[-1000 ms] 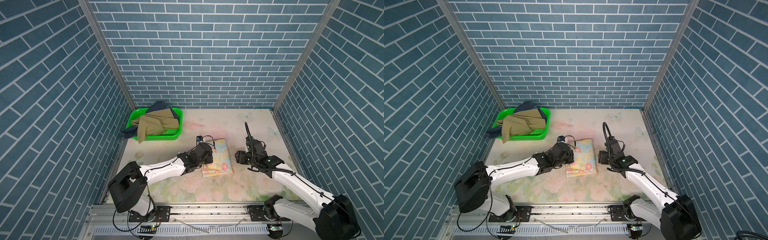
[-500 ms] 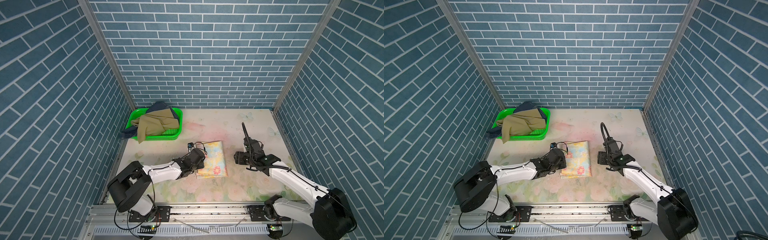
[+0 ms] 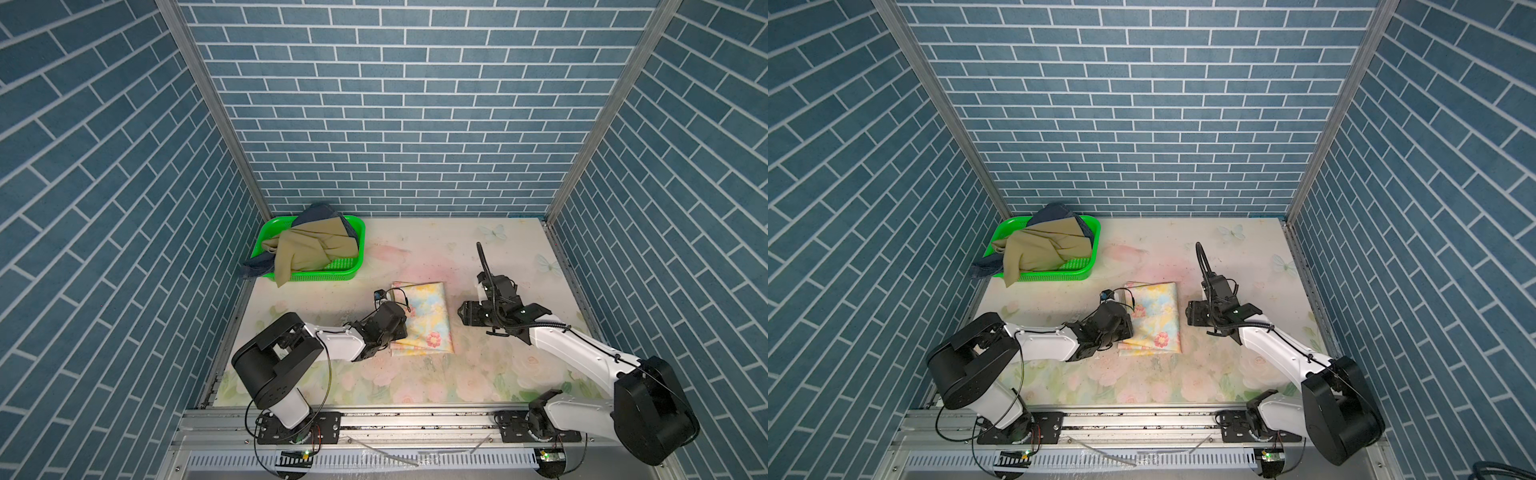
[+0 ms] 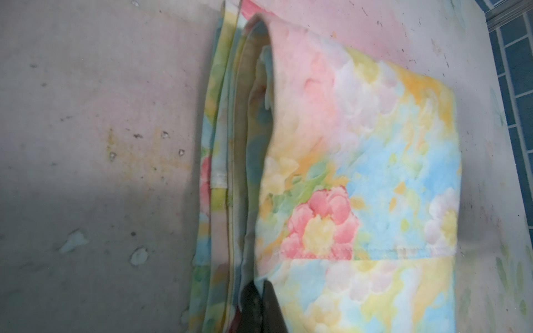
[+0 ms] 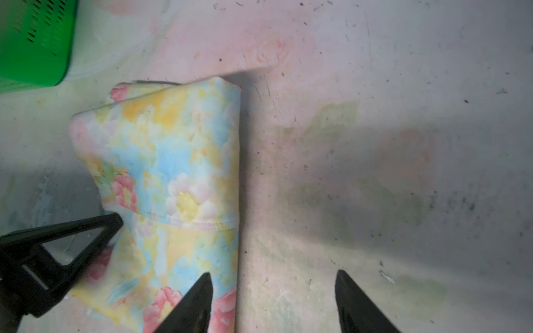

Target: Fold and stack the skirts

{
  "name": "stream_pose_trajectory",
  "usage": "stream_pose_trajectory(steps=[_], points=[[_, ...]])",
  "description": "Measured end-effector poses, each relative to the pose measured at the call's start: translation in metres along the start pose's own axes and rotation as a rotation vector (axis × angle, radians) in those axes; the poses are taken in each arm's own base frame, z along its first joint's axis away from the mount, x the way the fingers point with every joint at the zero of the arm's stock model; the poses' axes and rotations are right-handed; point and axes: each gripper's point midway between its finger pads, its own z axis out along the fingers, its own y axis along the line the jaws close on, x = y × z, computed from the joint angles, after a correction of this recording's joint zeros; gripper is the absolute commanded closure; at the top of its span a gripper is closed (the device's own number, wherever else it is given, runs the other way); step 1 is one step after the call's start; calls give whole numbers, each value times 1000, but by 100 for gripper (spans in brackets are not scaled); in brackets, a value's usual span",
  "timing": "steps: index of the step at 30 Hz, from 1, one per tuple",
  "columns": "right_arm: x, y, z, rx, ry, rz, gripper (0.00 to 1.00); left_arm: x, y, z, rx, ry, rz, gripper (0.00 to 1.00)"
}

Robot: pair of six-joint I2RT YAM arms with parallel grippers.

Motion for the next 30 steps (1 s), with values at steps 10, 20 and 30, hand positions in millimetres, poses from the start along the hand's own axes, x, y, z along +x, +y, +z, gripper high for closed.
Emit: stream_pose_trajectory(steps=[10,20,30], points=[[-16,46,27,-127,9,-47,67,2,5,-5,24,-20,-6,100],[8,55,70,-110,115,-77,75,5,13,-13,20,-25,-6,100],[15,48,99,-32,126,-82,86,6,14,-14,30,-29,-13,100]])
